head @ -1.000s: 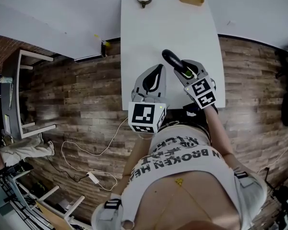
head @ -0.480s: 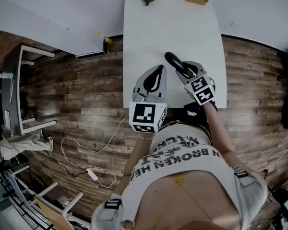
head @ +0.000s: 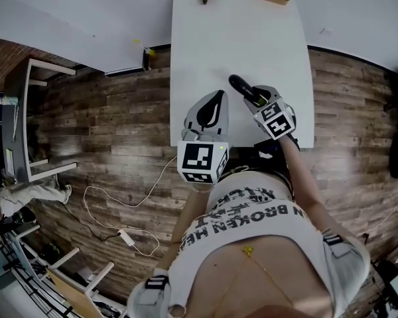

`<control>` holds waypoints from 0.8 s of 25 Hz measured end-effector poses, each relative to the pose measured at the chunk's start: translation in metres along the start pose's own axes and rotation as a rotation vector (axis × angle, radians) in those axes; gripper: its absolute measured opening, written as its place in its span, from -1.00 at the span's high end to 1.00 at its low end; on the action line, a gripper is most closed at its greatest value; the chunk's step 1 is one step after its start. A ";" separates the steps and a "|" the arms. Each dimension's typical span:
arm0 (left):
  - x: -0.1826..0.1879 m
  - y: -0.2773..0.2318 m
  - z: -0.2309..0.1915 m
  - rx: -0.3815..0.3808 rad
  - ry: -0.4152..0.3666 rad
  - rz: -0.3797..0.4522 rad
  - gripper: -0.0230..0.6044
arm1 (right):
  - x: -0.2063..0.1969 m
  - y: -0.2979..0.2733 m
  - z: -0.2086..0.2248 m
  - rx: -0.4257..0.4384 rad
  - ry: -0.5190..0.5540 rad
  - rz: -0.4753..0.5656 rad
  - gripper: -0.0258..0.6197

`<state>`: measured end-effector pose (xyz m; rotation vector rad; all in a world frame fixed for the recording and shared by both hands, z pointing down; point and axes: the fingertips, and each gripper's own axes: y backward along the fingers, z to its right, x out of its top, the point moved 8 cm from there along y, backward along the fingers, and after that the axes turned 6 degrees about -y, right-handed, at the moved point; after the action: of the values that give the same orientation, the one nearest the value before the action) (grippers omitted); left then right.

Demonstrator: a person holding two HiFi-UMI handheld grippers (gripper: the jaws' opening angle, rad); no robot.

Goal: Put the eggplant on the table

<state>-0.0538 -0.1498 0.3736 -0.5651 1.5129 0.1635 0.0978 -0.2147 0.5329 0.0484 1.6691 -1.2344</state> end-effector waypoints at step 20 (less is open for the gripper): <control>-0.012 0.012 -0.006 0.038 0.024 -0.025 0.93 | -0.017 -0.043 0.004 0.065 -0.058 -0.106 0.40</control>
<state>-0.0658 -0.1391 0.3824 -0.5566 1.5287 0.1087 0.0854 -0.2294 0.5748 -0.0364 1.5984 -1.3567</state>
